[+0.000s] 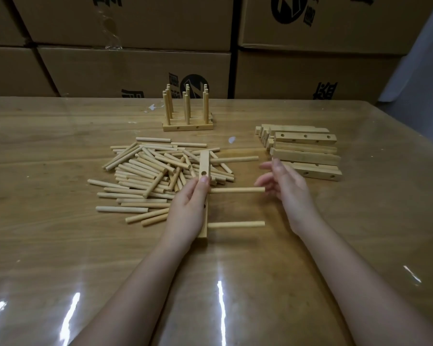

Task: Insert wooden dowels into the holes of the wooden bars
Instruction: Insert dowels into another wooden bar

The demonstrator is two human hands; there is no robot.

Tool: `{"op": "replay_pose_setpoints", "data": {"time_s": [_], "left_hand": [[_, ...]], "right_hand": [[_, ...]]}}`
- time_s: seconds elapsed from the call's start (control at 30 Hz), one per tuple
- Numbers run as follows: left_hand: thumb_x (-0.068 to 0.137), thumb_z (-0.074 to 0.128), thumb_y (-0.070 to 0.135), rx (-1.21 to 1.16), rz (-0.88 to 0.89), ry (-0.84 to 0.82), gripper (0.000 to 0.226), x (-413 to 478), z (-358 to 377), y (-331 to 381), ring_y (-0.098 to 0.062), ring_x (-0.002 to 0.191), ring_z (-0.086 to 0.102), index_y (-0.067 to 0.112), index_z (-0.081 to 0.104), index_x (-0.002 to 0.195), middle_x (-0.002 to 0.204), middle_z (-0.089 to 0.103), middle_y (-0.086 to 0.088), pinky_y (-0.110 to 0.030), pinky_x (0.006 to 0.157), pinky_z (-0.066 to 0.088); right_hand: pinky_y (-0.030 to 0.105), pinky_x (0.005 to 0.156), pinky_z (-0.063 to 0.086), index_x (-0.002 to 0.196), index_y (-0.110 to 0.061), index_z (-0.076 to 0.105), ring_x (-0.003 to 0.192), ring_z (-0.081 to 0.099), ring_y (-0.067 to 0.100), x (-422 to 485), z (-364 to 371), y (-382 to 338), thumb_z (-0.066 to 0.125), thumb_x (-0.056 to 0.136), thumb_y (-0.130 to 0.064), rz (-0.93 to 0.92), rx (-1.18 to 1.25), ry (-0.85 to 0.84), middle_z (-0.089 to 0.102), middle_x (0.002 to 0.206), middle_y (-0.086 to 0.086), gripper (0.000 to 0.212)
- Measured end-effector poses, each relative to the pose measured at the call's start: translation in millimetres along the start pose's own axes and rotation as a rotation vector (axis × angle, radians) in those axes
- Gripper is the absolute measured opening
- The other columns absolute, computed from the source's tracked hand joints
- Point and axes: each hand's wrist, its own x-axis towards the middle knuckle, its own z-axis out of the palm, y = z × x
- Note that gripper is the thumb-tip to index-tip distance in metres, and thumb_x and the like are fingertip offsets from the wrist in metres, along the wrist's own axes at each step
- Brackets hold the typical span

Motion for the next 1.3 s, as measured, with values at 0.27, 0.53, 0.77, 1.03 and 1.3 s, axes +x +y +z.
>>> {"op": "replay_pose_setpoints", "data": {"time_s": [0.27, 0.53, 0.77, 1.03, 1.3], "left_hand": [[0.098, 0.049, 0.029, 0.108, 0.104, -0.106, 0.035, -6, 2, 9, 0.026, 0.077, 0.052, 0.049, 0.063, 0.073, 0.074, 0.061, 0.041, 0.005, 0.067, 0.033], [0.097, 0.047, 0.034, 0.192, 0.101, -0.132, 0.038, -7, 3, 7, 0.022, 0.073, 0.051, 0.058, 0.061, 0.071, 0.071, 0.061, 0.03, 0.003, 0.068, 0.035], [0.098, 0.044, 0.035, 0.242, 0.113, -0.164, 0.026, -8, 4, 3, -0.001, 0.066, 0.049, 0.034, 0.055, 0.074, 0.062, 0.052, 0.016, -0.023, 0.065, 0.038], [0.099, 0.041, 0.031, -0.083, -0.057, 0.015, 0.024, -2, 3, 5, -0.022, 0.081, 0.057, 0.018, 0.058, 0.09, 0.082, 0.058, -0.009, -0.033, 0.077, 0.046], [0.097, 0.048, 0.015, -0.532, -0.134, 0.001, 0.003, 4, -3, 8, -0.015, 0.067, 0.07, 0.013, 0.047, 0.099, 0.086, 0.07, -0.011, -0.019, 0.043, 0.05]], "right_hand": [[0.015, 0.067, 0.05, 0.096, -0.008, 0.065, 0.066, 0.062, 0.005, 1, 1, 5, 0.051, 0.092, -0.005, -0.181, -0.156, -0.019, 0.066, 0.073, 0.003, 0.015], [0.015, 0.059, 0.048, 0.09, -0.011, 0.068, 0.057, 0.055, 0.004, 0, -1, 3, 0.052, 0.093, -0.01, -0.168, -0.158, 0.011, 0.059, 0.063, 0.002, 0.017], [0.016, 0.061, 0.049, 0.091, -0.014, 0.069, 0.059, 0.057, 0.006, 2, -4, 6, 0.052, 0.094, -0.015, -0.14, -0.164, 0.009, 0.061, 0.063, -0.003, 0.017], [0.024, 0.069, 0.054, 0.108, -0.022, 0.058, 0.078, 0.068, 0.019, 5, -1, 7, 0.042, 0.086, -0.051, 0.019, 0.161, -0.042, 0.071, 0.079, 0.005, 0.04], [0.018, 0.06, 0.049, 0.1, -0.023, 0.061, 0.066, 0.063, 0.009, -3, 6, 12, 0.049, 0.081, -0.05, -0.03, -0.171, -0.232, 0.07, 0.076, -0.005, 0.035]]}}
